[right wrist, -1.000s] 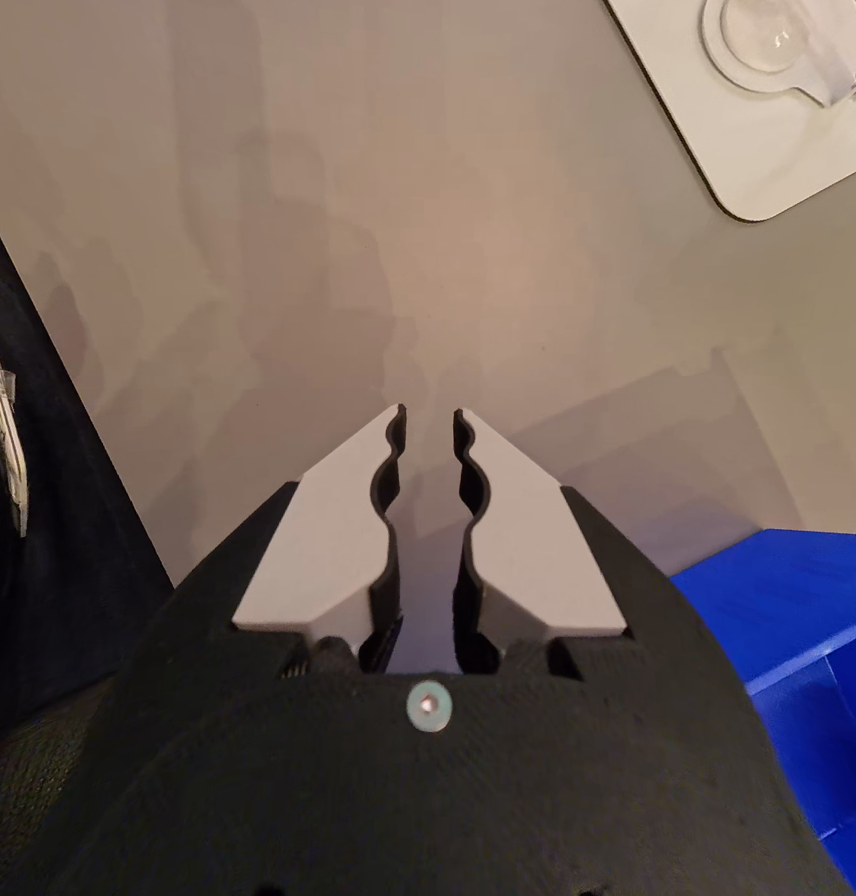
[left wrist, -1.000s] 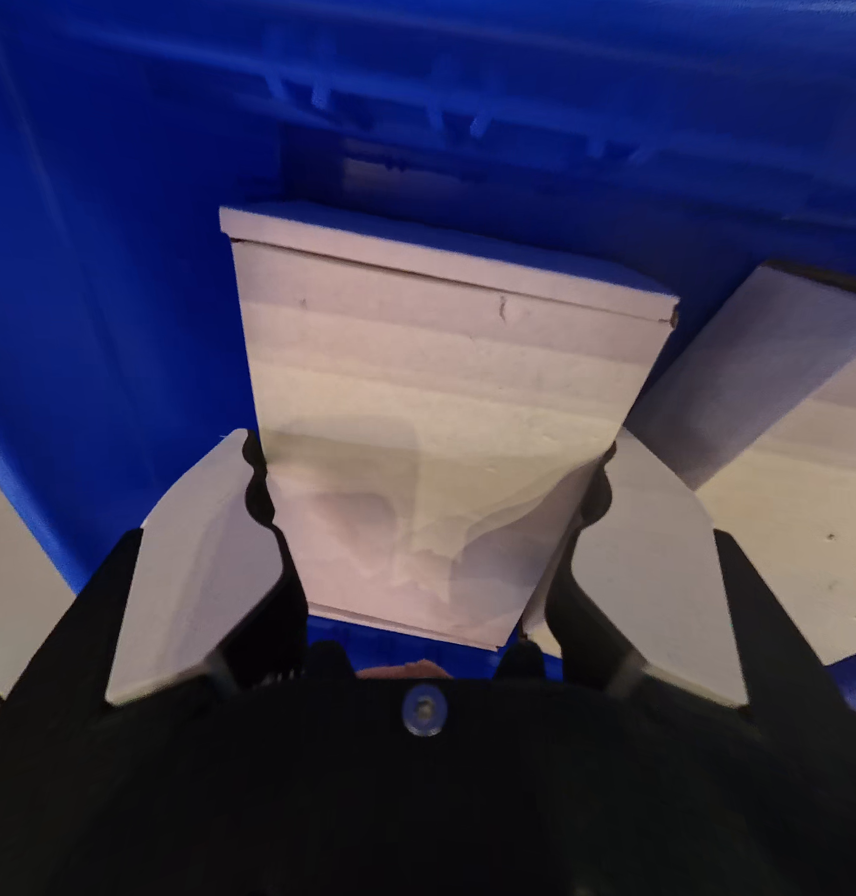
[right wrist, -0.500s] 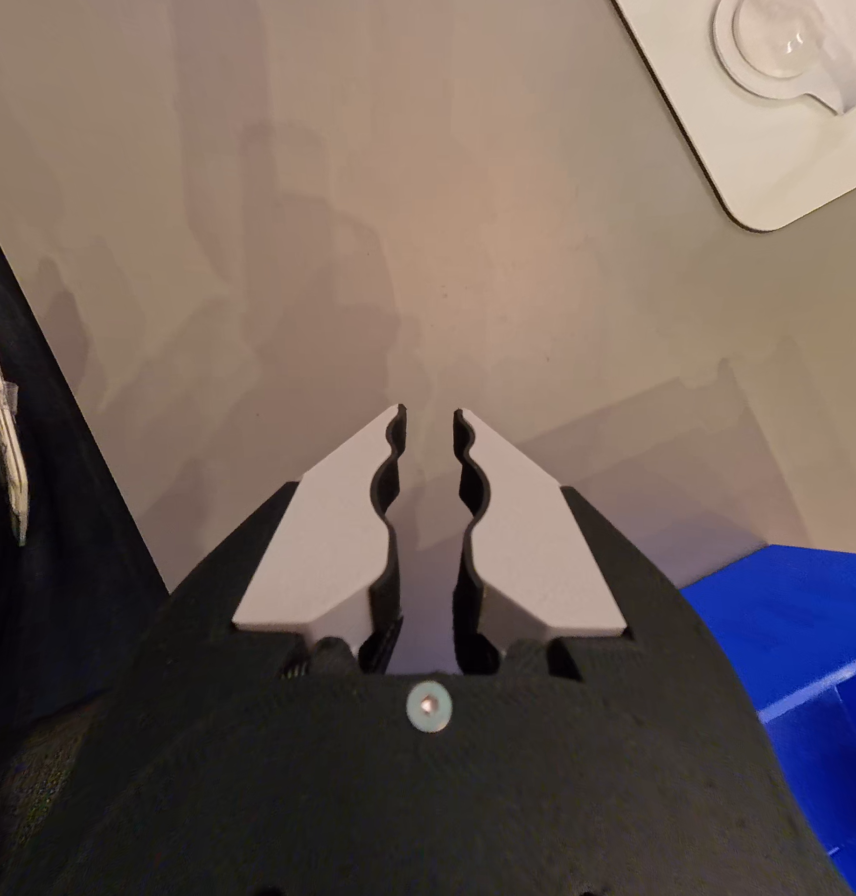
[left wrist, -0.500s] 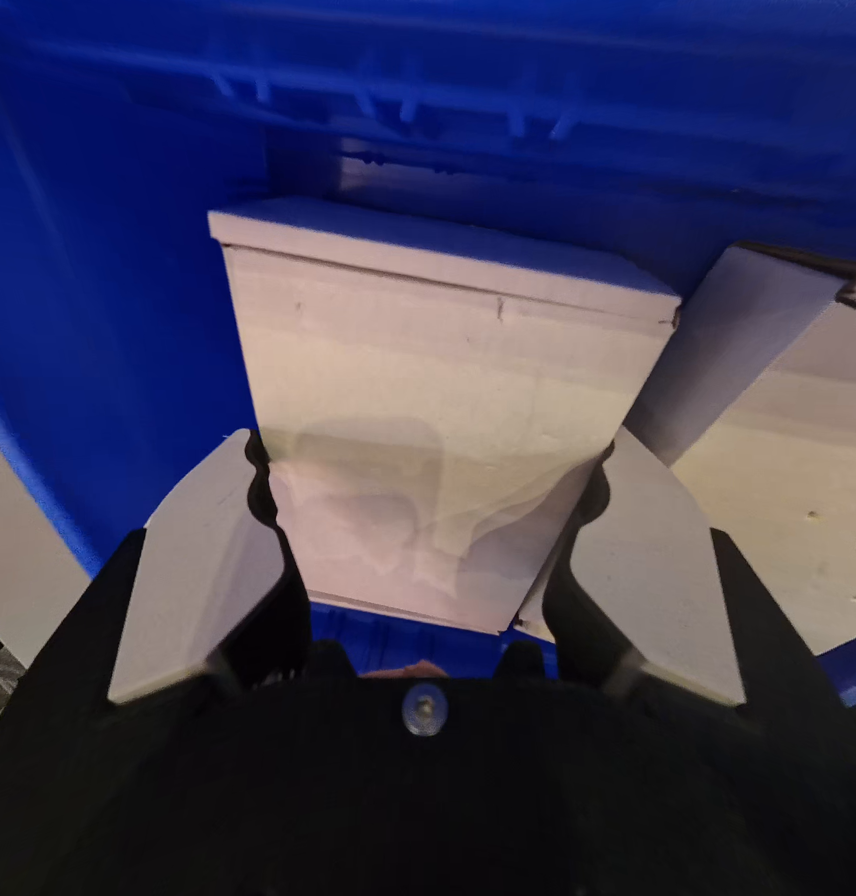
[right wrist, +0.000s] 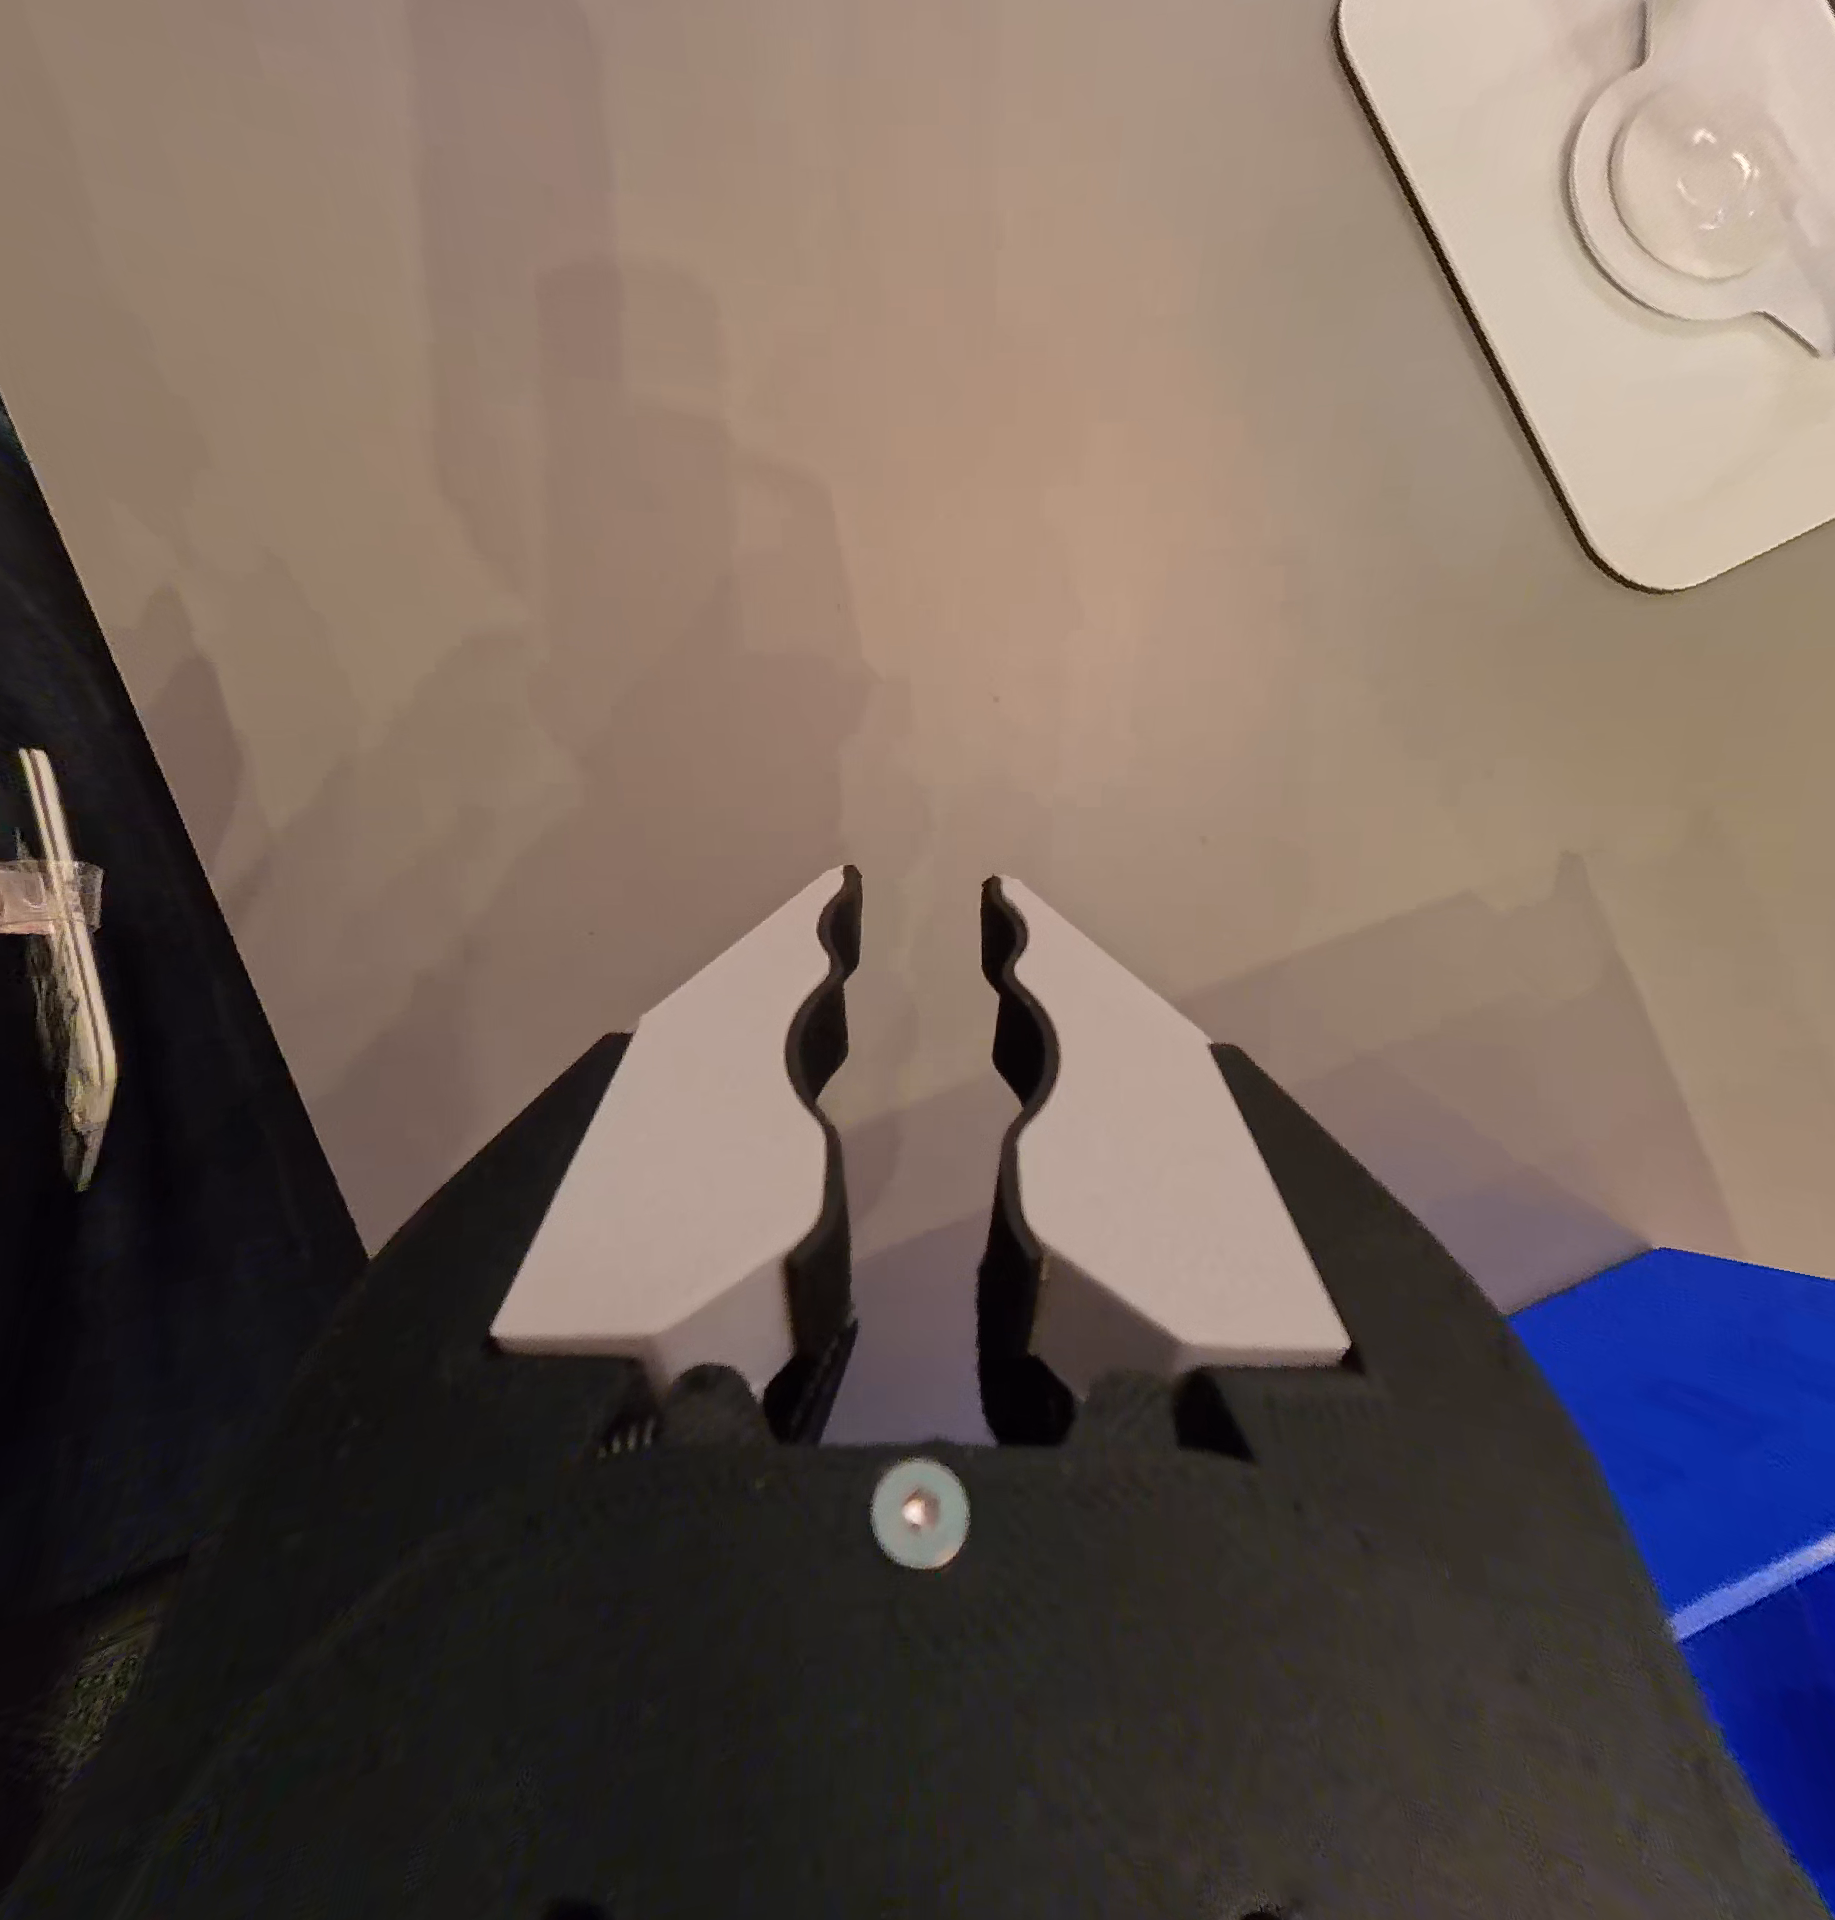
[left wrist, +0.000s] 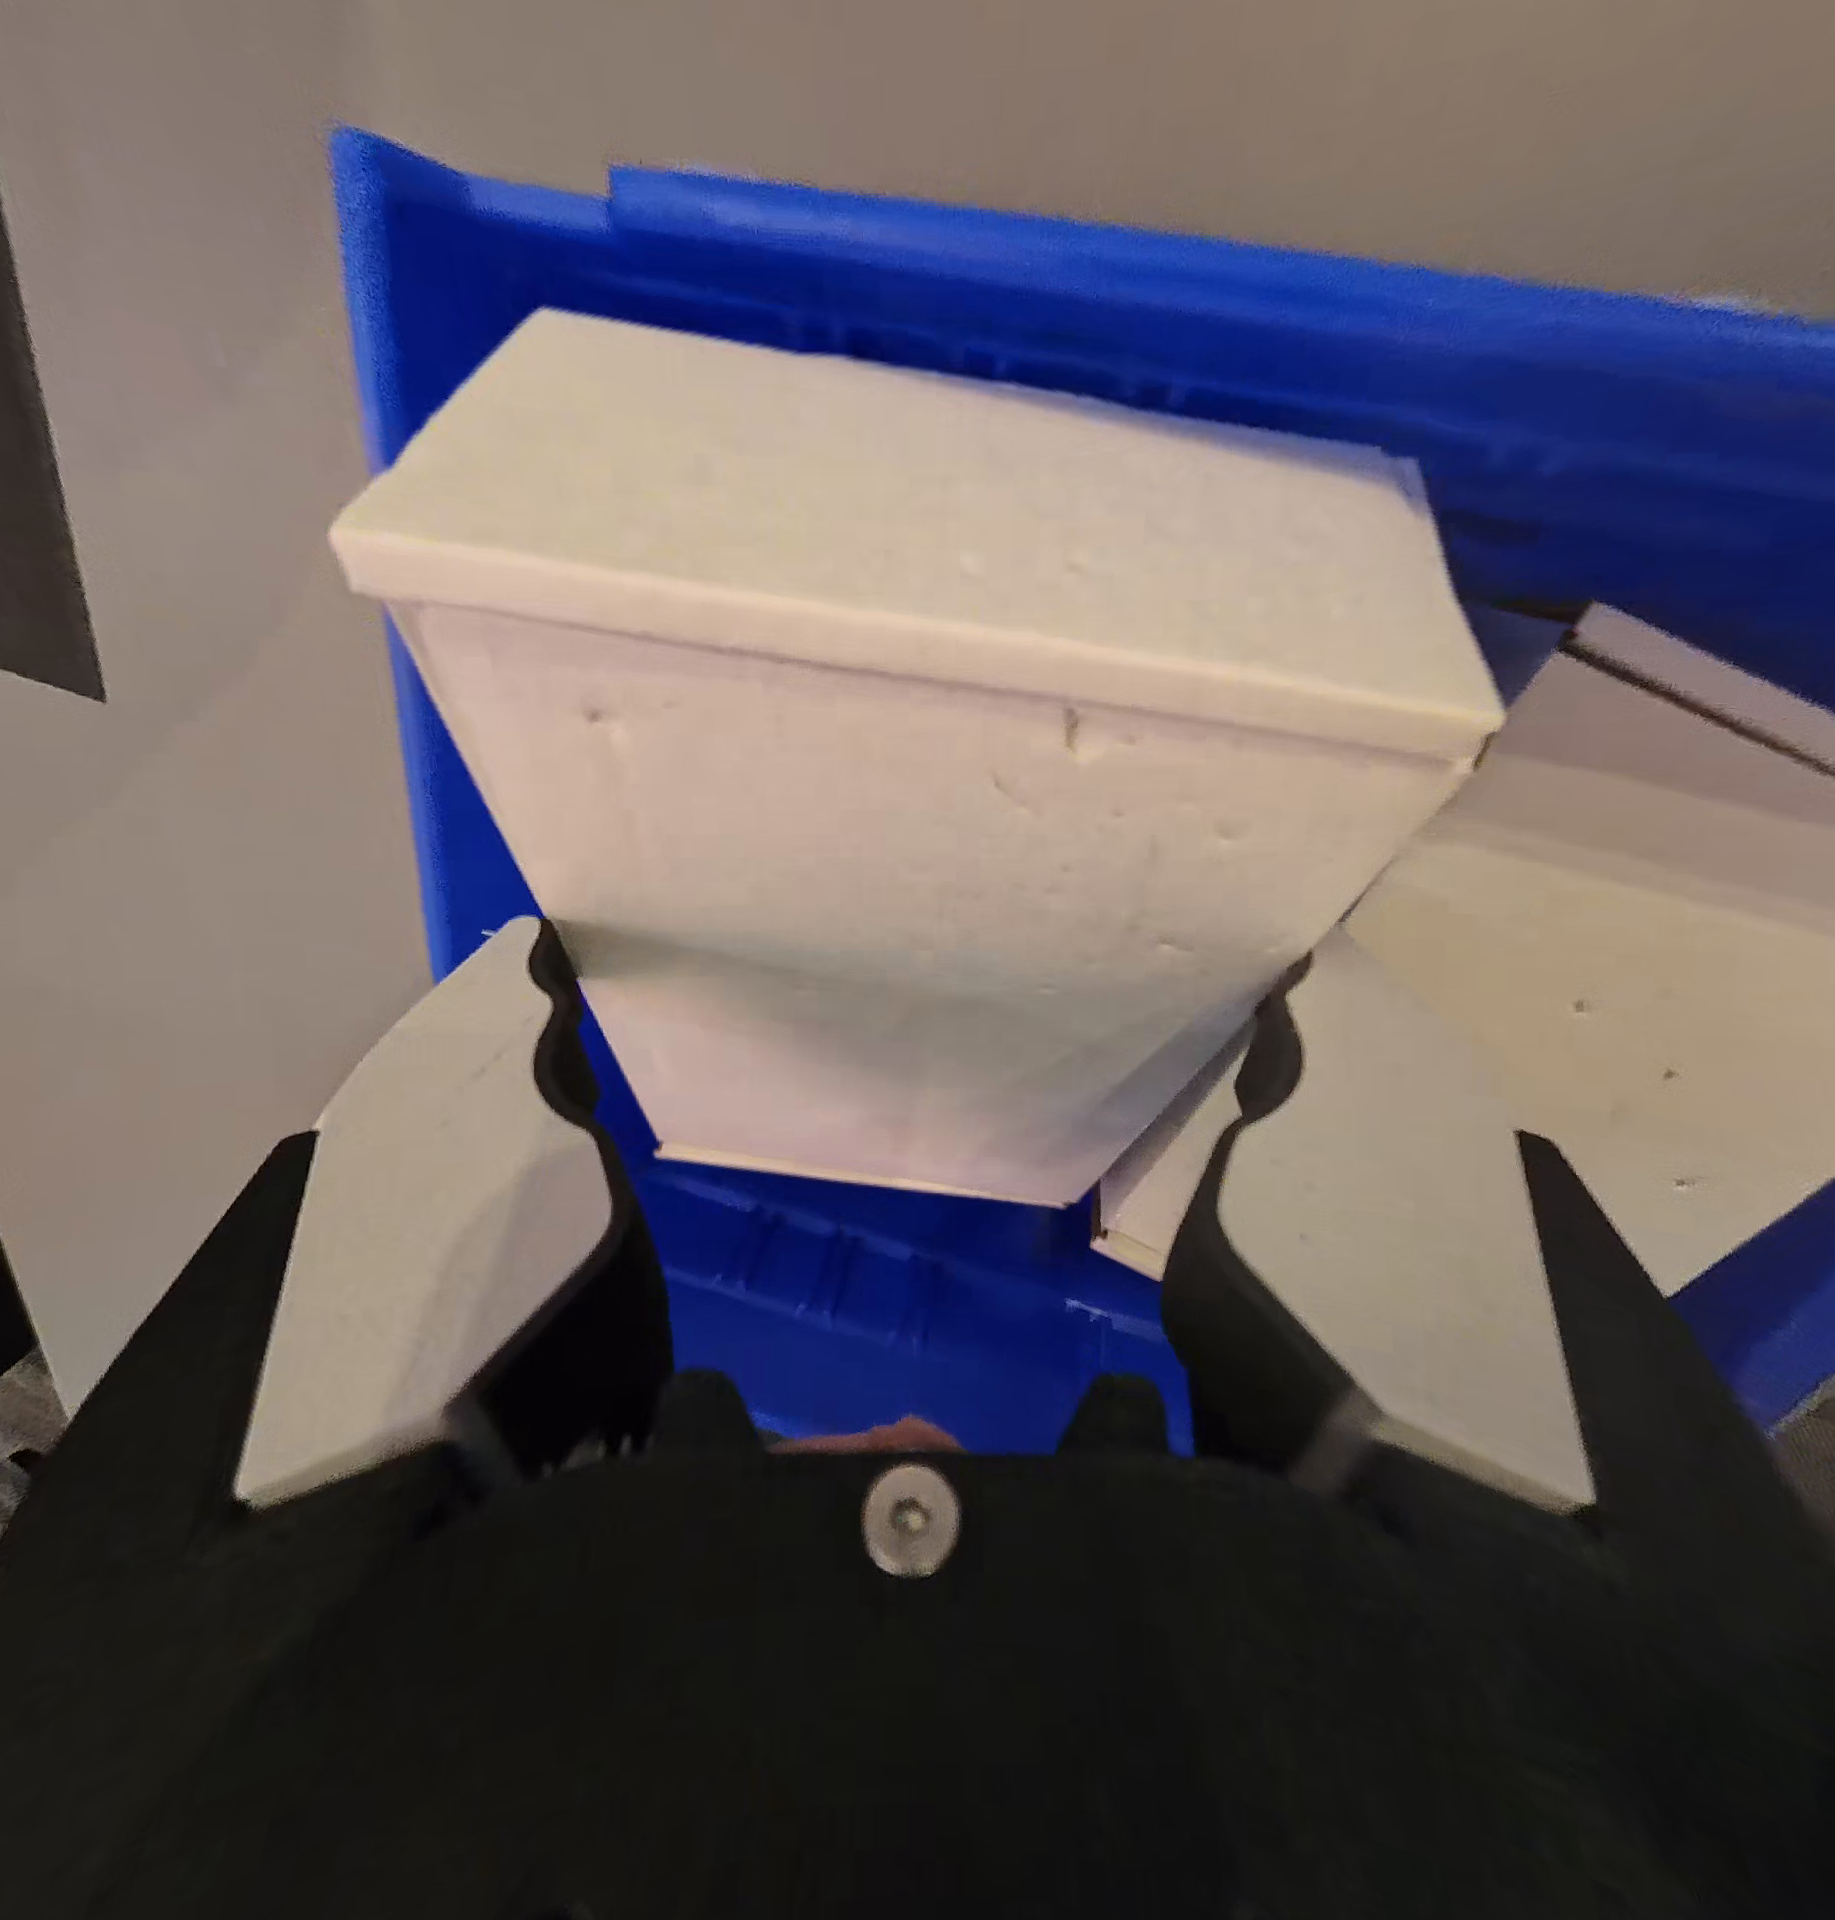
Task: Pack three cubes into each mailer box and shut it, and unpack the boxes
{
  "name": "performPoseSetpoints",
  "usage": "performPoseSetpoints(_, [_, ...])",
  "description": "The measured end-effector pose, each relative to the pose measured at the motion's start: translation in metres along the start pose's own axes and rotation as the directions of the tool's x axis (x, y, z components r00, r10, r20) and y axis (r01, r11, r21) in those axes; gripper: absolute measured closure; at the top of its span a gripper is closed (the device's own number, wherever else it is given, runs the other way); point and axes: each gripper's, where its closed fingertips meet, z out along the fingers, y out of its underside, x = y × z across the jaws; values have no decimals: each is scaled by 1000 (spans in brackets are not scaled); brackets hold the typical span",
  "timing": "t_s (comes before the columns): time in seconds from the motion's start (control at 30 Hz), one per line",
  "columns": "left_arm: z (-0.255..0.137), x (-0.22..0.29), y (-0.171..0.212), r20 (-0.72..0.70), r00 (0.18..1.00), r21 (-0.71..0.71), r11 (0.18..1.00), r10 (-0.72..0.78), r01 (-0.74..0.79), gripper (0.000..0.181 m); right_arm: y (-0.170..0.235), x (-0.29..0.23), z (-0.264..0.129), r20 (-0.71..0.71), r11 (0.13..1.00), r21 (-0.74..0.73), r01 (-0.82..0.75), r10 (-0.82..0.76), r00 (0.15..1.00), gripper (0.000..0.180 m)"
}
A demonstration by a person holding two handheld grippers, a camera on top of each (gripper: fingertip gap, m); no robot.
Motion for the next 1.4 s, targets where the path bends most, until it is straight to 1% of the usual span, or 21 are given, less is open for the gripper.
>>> performPoseSetpoints(0.3, [-10,2,-8,9,999,82,996,-33,32,60,-1,-4,-2,6,1000,9,4,-4,1000,159])
performPoseSetpoints(0.67, [-39,-7,-16,41,996,187,980,-75,66,60,-4,-8,-1,15,1000,12,13,-13,1000,160])
performPoseSetpoints(0.83, [-52,-8,-25,50,996,231,971,-78,65,60,-7,-10,-3,17,1000,20,18,-19,1000,160])
performPoseSetpoints(0.97, [-73,-9,-39,70,995,258,965,-64,44,60,-10,-12,-5,12,999,33,24,-24,1000,159])
performPoseSetpoints(1.1, [-106,-4,-73,85,996,301,953,-10,-17,60,-19,-12,-10,-8,997,70,35,-34,999,154])
performPoseSetpoints(1.23, [-133,15,-128,56,990,326,935,126,-138,60,-32,-10,-20,-63,990,122,67,-60,996,147])
performPoseSetpoints(1.3, [-138,28,-158,30,978,308,928,209,-208,60,-40,-9,-28,-111,983,152,103,-87,990,140])
performPoseSetpoints(1.4, [-133,52,-205,-41,946,290,910,322,-297,60,-49,-9,-39,-226,967,145,211,-176,958,117])
